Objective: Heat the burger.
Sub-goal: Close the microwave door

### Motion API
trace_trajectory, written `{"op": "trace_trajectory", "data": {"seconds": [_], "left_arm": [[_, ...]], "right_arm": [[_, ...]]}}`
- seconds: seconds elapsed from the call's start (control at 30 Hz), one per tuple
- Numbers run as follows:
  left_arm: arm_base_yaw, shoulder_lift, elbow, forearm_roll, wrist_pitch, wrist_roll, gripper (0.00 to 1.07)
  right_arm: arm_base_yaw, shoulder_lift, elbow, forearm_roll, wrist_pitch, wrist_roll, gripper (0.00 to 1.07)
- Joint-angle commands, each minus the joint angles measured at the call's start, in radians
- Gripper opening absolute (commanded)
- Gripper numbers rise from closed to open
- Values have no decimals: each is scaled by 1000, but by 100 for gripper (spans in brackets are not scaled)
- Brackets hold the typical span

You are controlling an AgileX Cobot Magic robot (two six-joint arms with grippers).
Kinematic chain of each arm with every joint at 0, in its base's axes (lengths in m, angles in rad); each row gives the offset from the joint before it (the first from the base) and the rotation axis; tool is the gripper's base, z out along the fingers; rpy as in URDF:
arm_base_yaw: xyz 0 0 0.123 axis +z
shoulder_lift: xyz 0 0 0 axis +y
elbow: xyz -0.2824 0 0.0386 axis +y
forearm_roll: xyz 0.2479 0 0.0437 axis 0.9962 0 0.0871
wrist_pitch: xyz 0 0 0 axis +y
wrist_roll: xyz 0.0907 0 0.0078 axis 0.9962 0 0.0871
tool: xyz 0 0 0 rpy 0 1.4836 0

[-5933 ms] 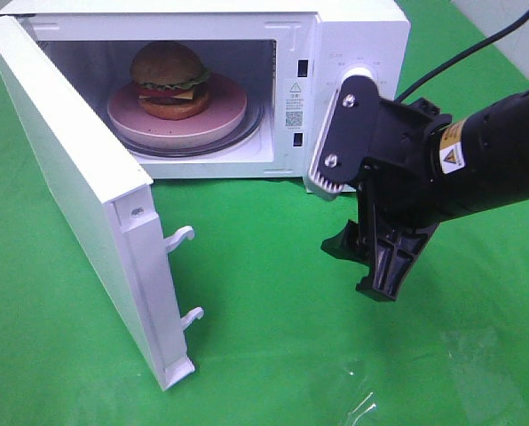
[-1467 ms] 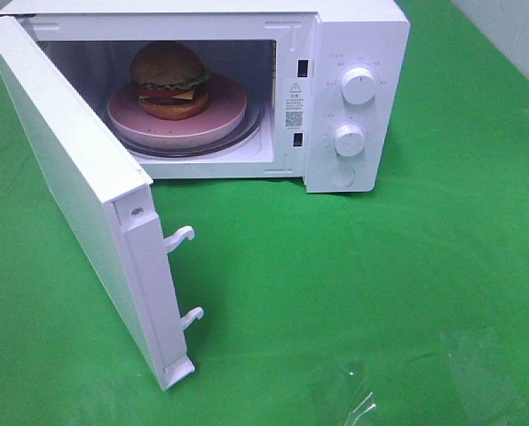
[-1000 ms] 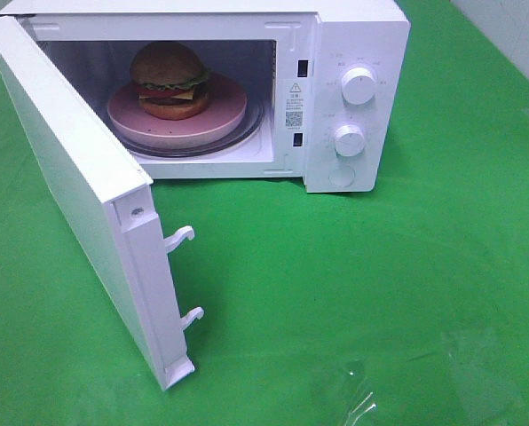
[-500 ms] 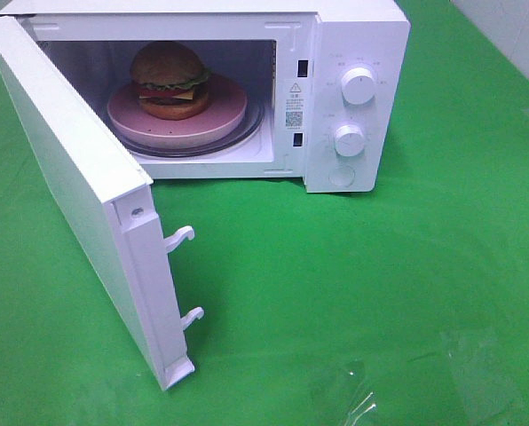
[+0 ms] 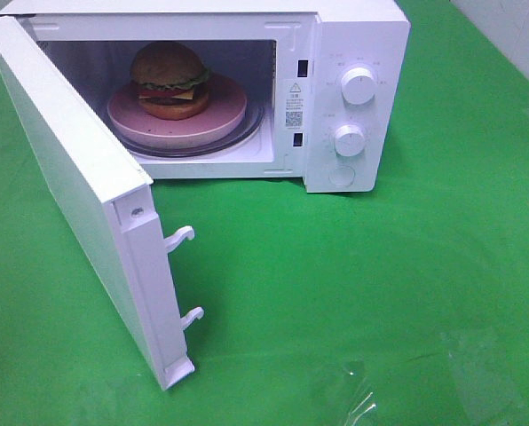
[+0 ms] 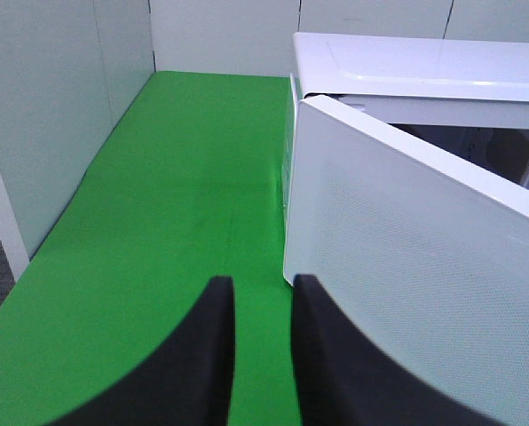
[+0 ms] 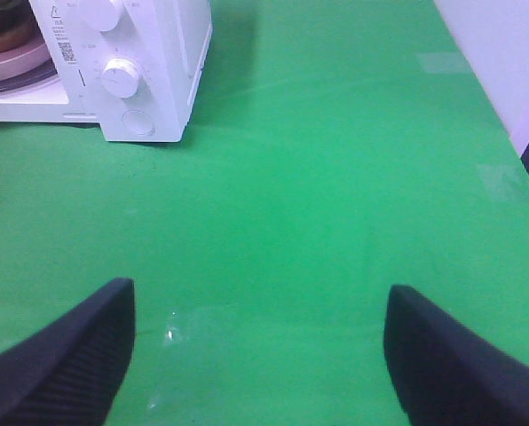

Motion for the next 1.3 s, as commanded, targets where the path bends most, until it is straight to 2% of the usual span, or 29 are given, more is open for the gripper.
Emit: {"op": "trace_trajectory", "data": {"seconds": [0.03, 0.2, 0.37, 0.43, 0.47, 0.5, 0.7, 0.73, 0.83, 0.9, 1.0, 1.07, 1.1, 1.13, 1.17, 1.2, 1.27, 1.3], "left_arm": [[-7, 69, 16, 6, -102, -6, 0], [-7, 214, 53, -2, -277, -6, 0], [-7, 273, 90, -23, -415, -6, 0], [-7, 352, 138, -47, -596, -6, 0], [-7, 352, 138, -47, -596, -6, 0], [-7, 389, 167, -49, -695, -6, 0], [-7, 497, 232, -49, -884, -8, 0], [-7, 540, 254, -47, -970, -11, 0], [-7, 564, 264, -44, -1013, -18, 0], [-8, 655, 284, -16, -1144, -90, 0], [-8, 686, 284, 8, -1173, -122, 0], [-8, 790, 284, 120, -1261, -218, 0], [-8, 790, 284, 120, -1261, -218, 0], [-8, 842, 284, 189, -1303, -257, 0], [-8, 842, 284, 189, -1303, -257, 0], [-8, 896, 284, 257, -1354, -293, 0], [-8, 928, 284, 289, -1389, -303, 0], [-8, 992, 284, 327, -1459, -319, 0]], "right_arm": [[-6, -25, 3, 4, 0, 3, 74], [-6, -25, 3, 4, 0, 3, 74], [-6, -25, 3, 4, 0, 3, 74], [-6, -25, 3, 4, 0, 3, 74], [-6, -25, 3, 4, 0, 3, 74], [-6, -25, 3, 4, 0, 3, 74], [-6, -25, 3, 4, 0, 3, 73], [-6, -25, 3, 4, 0, 3, 73], [-6, -25, 3, 4, 0, 3, 73], [-6, -25, 3, 4, 0, 3, 73], [-6, -25, 3, 4, 0, 3, 73], [-6, -25, 3, 4, 0, 3, 73], [-6, -25, 3, 4, 0, 3, 73], [-6, -25, 3, 4, 0, 3, 73], [-6, -25, 3, 4, 0, 3, 73], [-6, -25, 3, 4, 0, 3, 73], [-6, -25, 3, 4, 0, 3, 73], [-6, -25, 3, 4, 0, 3, 73]]}}
